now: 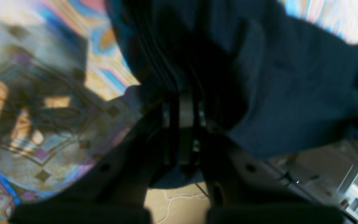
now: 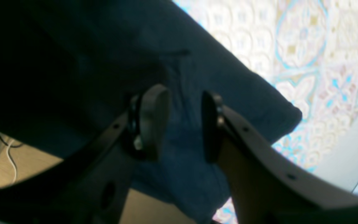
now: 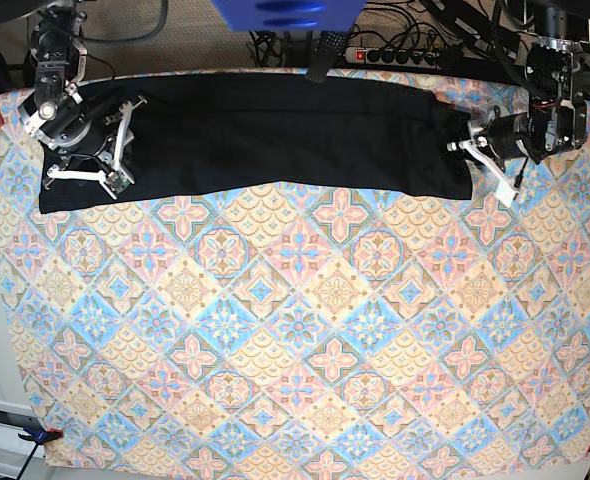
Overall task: Fold the T-shirt properly
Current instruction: 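Grasp the strip's end with the left gripper and pull it inward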
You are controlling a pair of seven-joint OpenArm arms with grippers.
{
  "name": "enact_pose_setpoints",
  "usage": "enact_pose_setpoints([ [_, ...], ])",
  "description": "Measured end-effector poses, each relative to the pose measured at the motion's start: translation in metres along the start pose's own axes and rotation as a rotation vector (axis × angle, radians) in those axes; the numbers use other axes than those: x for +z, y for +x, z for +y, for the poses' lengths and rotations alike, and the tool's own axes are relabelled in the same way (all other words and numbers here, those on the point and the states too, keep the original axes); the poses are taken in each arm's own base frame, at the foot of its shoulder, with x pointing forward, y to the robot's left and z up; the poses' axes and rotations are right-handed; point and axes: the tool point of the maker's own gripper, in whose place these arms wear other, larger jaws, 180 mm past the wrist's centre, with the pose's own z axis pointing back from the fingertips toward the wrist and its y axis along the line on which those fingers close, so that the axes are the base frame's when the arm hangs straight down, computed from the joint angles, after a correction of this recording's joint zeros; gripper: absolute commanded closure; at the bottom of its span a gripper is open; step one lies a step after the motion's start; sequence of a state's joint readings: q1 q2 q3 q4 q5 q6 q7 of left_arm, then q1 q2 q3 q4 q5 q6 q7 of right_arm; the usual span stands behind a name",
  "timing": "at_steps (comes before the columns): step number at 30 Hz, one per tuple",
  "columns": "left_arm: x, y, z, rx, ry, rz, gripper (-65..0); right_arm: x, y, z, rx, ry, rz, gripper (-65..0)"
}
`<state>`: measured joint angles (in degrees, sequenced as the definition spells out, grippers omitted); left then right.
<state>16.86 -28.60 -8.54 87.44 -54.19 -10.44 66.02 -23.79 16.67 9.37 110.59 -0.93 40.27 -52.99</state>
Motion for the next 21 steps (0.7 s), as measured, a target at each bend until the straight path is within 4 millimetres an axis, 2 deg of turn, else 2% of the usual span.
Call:
enact_pose_setpoints([
  [5, 0.019, 0.015, 0.021, 0.062, 0.034, -0.07, 0.0, 0.0, -0.003, -0.001, 0.004, -0.004, 0.014, -20.4],
  [10, 0.043, 0.037, 0.044, 0.037, 0.099, -0.118, 0.0, 0.0, -0.002, -0.001, 0.004, -0.004, 0.012, -20.4],
  [13, 0.054, 0.042, 0.055, 0.012, 0.137, -0.112, 0.0, 0.0, -0.002, -0.001, 0.003, -0.004, 0.011, -20.4],
  [18, 0.086, 0.07, 0.076, 0.005, 0.2, -0.202, 0.0, 0.0, -0.002, -0.001, 0.004, -0.003, 0.011, -20.4],
  [21, 0.098, 0.078, 0.085, -0.022, 0.237, -0.207, 0.0, 0.0, -0.002, -0.001, 0.003, -0.003, 0.011, -20.4],
])
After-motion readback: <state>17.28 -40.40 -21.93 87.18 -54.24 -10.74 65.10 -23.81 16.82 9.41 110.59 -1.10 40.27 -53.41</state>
